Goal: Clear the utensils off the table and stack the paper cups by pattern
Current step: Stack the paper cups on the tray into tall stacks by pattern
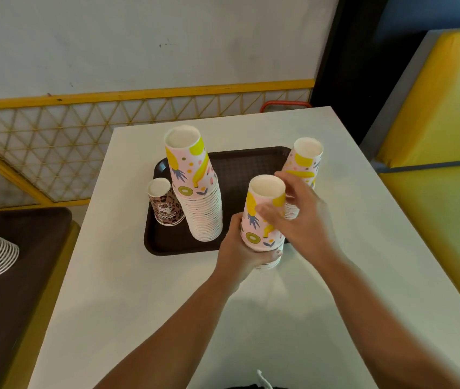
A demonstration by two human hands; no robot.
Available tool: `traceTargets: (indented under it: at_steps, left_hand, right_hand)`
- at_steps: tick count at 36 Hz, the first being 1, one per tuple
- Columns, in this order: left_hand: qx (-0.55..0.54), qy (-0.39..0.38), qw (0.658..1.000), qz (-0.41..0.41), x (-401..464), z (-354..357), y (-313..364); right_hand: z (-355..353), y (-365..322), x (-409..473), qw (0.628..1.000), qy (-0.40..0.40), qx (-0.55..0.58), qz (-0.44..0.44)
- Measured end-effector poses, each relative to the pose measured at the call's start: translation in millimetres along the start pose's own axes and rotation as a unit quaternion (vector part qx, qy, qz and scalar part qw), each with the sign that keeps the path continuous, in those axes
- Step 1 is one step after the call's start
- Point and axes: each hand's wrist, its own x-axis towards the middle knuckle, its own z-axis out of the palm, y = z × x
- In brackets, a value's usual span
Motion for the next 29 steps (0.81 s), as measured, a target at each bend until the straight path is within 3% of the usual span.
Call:
traceTargets:
  at_steps: [23,29]
  left_hand:
    - [0.053,0.008,0.998,0.030,-6,2,6]
    - [0.041,0.005,0.999,0.022,-5,1,4]
  right_hand:
    - [-5,-3,0,0.998,0.057,-0.013,-0.006]
    - [-5,-4,5,0.999,0.034,0.001,-0.001]
